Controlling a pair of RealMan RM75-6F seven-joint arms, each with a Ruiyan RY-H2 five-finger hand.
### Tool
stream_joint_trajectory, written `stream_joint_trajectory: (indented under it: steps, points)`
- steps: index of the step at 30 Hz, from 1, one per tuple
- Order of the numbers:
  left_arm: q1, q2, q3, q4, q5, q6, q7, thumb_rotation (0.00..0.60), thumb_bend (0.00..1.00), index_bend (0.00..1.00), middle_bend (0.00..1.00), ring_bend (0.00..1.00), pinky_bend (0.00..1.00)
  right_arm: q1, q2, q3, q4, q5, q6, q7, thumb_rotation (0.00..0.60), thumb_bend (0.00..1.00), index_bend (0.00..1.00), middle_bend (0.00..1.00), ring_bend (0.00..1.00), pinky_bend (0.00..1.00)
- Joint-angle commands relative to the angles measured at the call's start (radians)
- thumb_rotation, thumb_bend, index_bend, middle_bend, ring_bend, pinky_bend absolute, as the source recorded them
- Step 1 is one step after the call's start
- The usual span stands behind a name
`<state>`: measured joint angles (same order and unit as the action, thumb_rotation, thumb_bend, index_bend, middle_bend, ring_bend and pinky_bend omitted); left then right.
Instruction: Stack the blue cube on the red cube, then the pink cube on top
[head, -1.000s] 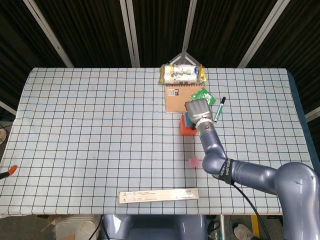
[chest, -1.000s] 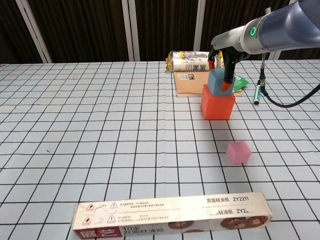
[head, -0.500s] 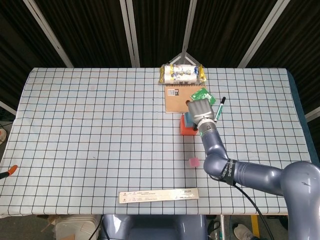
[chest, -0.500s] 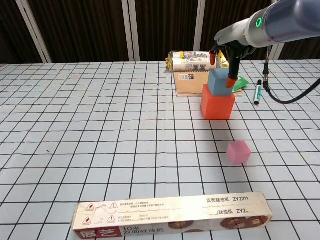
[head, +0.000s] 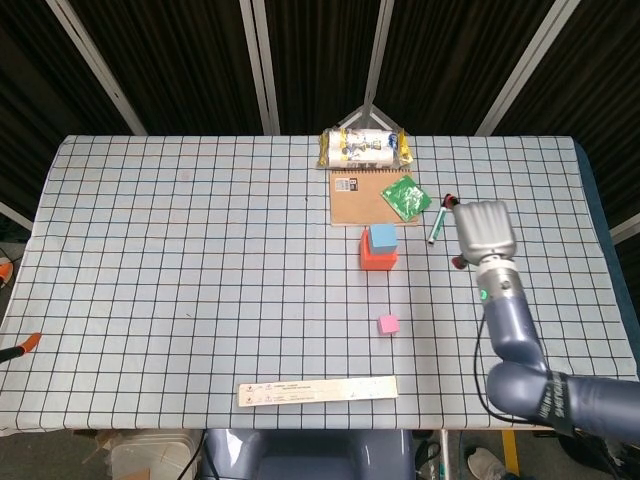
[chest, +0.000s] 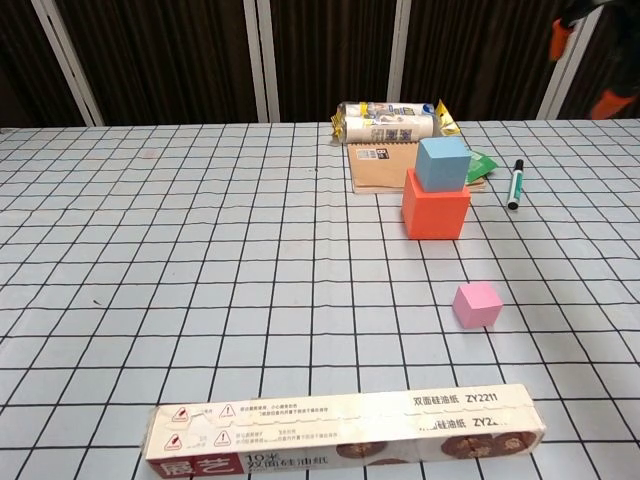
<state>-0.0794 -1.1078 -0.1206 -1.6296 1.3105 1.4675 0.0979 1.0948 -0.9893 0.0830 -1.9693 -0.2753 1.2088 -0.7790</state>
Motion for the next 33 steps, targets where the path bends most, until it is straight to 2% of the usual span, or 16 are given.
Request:
stream_joint_trajectory:
  steps: [1,4,8,12,17,23,33]
  points:
    - [0.001,0.003,0.003,-0.001,0.006,0.001,-0.008,0.6,0.16,0.03,0.0,0.0,0.0,-0.164,0.09,-0.101,-0.146,-0.204,0.107,0.091,0.6,0.15,0.29,1.0,1.0,1.0]
    - [0.002,0.004,0.005,0.0,0.014,0.003,-0.015,0.6,0.16,0.03,0.0,0.0,0.0,-0.264,0.079,-0.179,-0.188,-0.332,0.151,0.117,0.6,0.15,0.29,1.0,1.0,1.0]
    - [0.001,0.005,0.009,0.001,0.021,0.001,-0.015,0.6,0.16,0.03,0.0,0.0,0.0,-0.335,0.011,-0.233,-0.174,-0.418,0.171,0.112,0.6,0.15,0.29,1.0,1.0,1.0]
    - [-0.005,0.003,0.009,0.002,0.018,-0.01,-0.01,0.6,0.16,0.03,0.0,0.0,0.0,-0.366,-0.079,-0.243,-0.149,-0.438,0.188,0.058,0.6,0.15,0.29,1.0,1.0,1.0]
    - [-0.015,0.0,0.007,0.008,0.004,-0.031,-0.002,0.6,0.16,0.03,0.0,0.0,0.0,-0.376,-0.175,-0.218,-0.136,-0.429,0.18,0.011,0.6,0.15,0.29,1.0,1.0,1.0]
    - [-0.019,0.004,0.003,0.01,-0.004,-0.041,-0.013,0.6,0.16,0.03,0.0,0.0,0.0,-0.356,-0.279,-0.153,-0.113,-0.402,0.175,-0.051,0.6,0.15,0.29,1.0,1.0,1.0]
    - [-0.021,0.006,0.004,0.013,-0.005,-0.046,-0.021,0.6,0.16,0.03,0.0,0.0,0.0,-0.34,-0.383,-0.092,-0.048,-0.366,0.142,-0.082,0.6,0.15,0.32,1.0,1.0,1.0]
